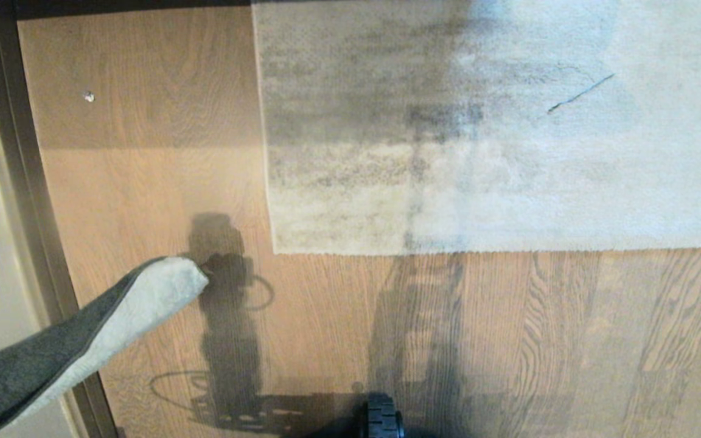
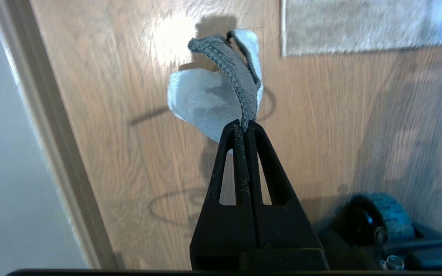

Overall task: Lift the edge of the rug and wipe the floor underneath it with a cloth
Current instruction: Put down the rag

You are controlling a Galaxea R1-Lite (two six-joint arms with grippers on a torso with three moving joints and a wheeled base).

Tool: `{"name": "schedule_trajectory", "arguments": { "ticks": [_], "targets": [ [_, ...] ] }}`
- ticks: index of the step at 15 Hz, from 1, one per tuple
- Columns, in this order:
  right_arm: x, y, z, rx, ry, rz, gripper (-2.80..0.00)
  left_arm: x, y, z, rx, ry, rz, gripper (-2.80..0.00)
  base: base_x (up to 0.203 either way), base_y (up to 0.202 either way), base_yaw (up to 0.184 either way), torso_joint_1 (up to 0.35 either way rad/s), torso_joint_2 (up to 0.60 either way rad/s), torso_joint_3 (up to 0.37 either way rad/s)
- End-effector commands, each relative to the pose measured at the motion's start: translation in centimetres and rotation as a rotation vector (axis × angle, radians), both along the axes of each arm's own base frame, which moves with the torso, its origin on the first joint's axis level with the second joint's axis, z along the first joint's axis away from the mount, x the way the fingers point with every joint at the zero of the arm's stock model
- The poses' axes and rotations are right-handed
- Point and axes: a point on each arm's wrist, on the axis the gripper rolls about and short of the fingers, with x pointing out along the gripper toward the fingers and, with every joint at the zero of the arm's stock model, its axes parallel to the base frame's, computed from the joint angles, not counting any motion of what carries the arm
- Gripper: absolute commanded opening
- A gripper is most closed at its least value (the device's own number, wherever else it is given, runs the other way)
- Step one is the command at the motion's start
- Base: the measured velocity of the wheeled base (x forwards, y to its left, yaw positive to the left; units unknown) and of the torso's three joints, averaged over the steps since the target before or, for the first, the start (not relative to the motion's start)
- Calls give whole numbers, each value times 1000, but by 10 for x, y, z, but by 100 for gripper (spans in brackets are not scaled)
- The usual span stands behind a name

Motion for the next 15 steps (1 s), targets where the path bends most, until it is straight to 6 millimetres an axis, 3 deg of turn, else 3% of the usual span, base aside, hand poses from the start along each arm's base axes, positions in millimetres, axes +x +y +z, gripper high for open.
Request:
{"name": "schedule_trajectory", "arguments": {
  "ticks": [1, 9, 15],
  "targets": [
    [0, 0, 0, -1, 2, 0, -280, 24, -1, 9, 4, 85, -9, -280, 0, 0, 0, 0, 0, 0],
    [0, 0, 0, -1, 2, 0, -280, 84, -3, 23, 7, 151, 4, -280, 0, 0, 0, 0, 0, 0],
    [0, 0, 0, -1, 2, 0, -280, 149, 8, 19, 2, 177, 90, -280, 0, 0, 0, 0, 0, 0]
  ]
}}
